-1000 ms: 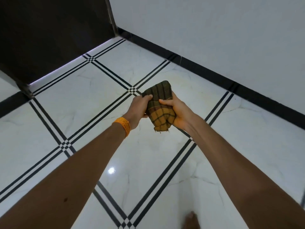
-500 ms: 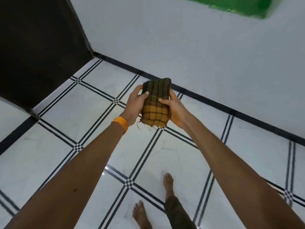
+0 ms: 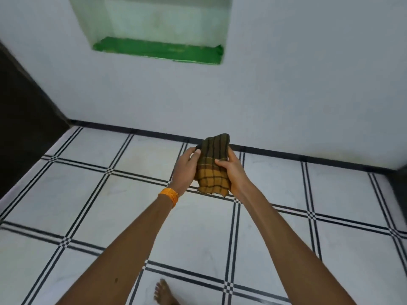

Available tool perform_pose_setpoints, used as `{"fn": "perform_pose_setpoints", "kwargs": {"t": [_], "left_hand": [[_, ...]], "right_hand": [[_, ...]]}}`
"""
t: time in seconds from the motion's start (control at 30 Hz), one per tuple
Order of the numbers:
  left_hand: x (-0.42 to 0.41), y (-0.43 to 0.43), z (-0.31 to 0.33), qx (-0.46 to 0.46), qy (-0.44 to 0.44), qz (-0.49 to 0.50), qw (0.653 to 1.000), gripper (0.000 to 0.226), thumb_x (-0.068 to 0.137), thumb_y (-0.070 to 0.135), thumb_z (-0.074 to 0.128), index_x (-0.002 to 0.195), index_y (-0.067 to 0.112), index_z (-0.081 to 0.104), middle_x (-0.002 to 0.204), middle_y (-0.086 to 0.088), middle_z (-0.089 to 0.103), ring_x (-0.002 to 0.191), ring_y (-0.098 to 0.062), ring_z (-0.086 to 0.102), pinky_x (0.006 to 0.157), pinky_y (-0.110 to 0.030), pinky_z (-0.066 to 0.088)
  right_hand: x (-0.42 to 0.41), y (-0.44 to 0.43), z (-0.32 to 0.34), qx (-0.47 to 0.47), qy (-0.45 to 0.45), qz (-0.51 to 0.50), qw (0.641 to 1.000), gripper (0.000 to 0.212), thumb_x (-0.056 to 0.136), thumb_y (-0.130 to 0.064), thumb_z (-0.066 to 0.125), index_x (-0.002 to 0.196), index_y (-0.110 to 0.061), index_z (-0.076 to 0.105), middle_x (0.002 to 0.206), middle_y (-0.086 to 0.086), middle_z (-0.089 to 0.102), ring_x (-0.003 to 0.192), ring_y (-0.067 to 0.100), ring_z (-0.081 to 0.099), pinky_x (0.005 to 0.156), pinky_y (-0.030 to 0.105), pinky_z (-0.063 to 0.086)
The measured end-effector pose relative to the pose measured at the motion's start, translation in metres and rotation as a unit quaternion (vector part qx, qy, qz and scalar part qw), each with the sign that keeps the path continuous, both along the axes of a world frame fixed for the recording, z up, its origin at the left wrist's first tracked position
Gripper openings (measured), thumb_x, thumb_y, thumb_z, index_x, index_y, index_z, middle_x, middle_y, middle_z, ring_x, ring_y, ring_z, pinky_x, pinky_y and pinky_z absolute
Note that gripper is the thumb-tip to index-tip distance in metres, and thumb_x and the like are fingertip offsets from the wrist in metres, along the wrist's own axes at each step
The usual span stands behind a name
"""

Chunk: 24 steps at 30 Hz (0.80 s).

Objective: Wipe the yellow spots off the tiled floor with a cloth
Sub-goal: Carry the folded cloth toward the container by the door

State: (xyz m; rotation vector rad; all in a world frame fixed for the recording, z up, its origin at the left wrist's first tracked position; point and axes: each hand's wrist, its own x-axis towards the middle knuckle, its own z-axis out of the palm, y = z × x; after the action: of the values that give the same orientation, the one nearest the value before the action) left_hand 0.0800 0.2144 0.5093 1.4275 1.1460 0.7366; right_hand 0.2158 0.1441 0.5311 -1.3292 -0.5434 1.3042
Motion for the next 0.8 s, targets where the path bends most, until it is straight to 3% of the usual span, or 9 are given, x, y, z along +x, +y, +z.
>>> {"fn": "perform_pose_setpoints", "kwargs": {"t": [0.07, 0.17, 0.27, 0.37, 0.57, 0.67, 0.8], "left_hand": [[0.043, -0.032, 0.004, 0.008, 0.033, -0.052, 0.998, 0.031, 0.104, 0.045, 0.039, 0.115, 0.027, 0.061, 0.102, 0.0, 0.07, 0.094, -0.021, 0.07, 0.072, -0.04, 0.063], [0.099, -0.074, 0.002, 0.078, 0.101, -0.104, 0.986, 0.03, 0.103, 0.046, 0.038, 0.114, 0.027, 0.058, 0.091, 0.0, 0.071, 0.082, -0.022, 0.071, 0.072, -0.043, 0.062], [0.17, -0.127, -0.002, 0.194, 0.162, -0.161, 0.954, 0.034, 0.104, 0.042, 0.04, 0.124, 0.021, 0.057, 0.105, -0.003, 0.072, 0.092, -0.021, 0.068, 0.081, -0.035, 0.057], [0.221, -0.169, -0.008, 0.261, 0.165, -0.203, 0.929, 0.038, 0.103, 0.041, 0.044, 0.133, 0.019, 0.054, 0.12, -0.004, 0.068, 0.107, -0.022, 0.063, 0.09, -0.036, 0.052], [0.348, -0.286, -0.013, 0.346, 0.109, -0.38, 0.851, 0.039, 0.102, 0.033, 0.048, 0.135, 0.013, 0.053, 0.127, -0.009, 0.064, 0.115, -0.027, 0.059, 0.096, -0.041, 0.049], [0.396, -0.338, -0.015, 0.363, 0.079, -0.451, 0.811, 0.039, 0.101, 0.032, 0.048, 0.135, 0.013, 0.053, 0.125, -0.01, 0.065, 0.113, -0.028, 0.06, 0.095, -0.042, 0.051], [0.448, -0.428, -0.015, 0.362, 0.038, -0.553, 0.75, 0.041, 0.102, 0.032, 0.049, 0.137, 0.012, 0.053, 0.132, -0.01, 0.063, 0.12, -0.027, 0.059, 0.102, -0.043, 0.049]], "right_hand": [[0.045, -0.05, 0.003, 0.0, 0.014, -0.031, 0.999, 0.051, 0.099, -0.001, 0.052, 0.138, -0.033, 0.052, 0.121, 0.007, 0.07, 0.102, 0.027, 0.074, 0.08, 0.044, 0.062], [0.098, -0.118, 0.002, 0.0, 0.035, -0.087, 0.996, 0.052, 0.1, -0.001, 0.051, 0.144, -0.03, 0.049, 0.127, 0.011, 0.069, 0.109, 0.032, 0.071, 0.091, 0.05, 0.059], [0.152, -0.195, 0.0, -0.008, 0.054, -0.169, 0.984, 0.05, 0.101, -0.005, 0.051, 0.144, -0.028, 0.05, 0.128, 0.011, 0.068, 0.111, 0.032, 0.07, 0.093, 0.05, 0.058], [0.183, -0.257, -0.002, -0.012, 0.085, -0.24, 0.967, 0.042, 0.1, -0.007, 0.055, 0.136, -0.029, 0.056, 0.124, 0.011, 0.071, 0.11, 0.033, 0.071, 0.09, 0.048, 0.059], [0.241, -0.412, -0.003, -0.013, 0.075, -0.423, 0.903, 0.039, 0.096, -0.01, 0.06, 0.13, -0.029, 0.061, 0.12, 0.016, 0.072, 0.11, 0.04, 0.069, 0.096, 0.063, 0.052], [0.251, -0.47, 0.004, -0.009, 0.076, -0.512, 0.856, 0.037, 0.097, -0.005, 0.057, 0.121, -0.033, 0.062, 0.118, 0.013, 0.074, 0.107, 0.037, 0.071, 0.095, 0.058, 0.055], [0.258, -0.558, 0.001, 0.013, 0.074, -0.623, 0.779, 0.048, 0.098, 0.0, 0.053, 0.137, -0.027, 0.054, 0.129, 0.013, 0.069, 0.114, 0.035, 0.068, 0.098, 0.056, 0.054]]}}
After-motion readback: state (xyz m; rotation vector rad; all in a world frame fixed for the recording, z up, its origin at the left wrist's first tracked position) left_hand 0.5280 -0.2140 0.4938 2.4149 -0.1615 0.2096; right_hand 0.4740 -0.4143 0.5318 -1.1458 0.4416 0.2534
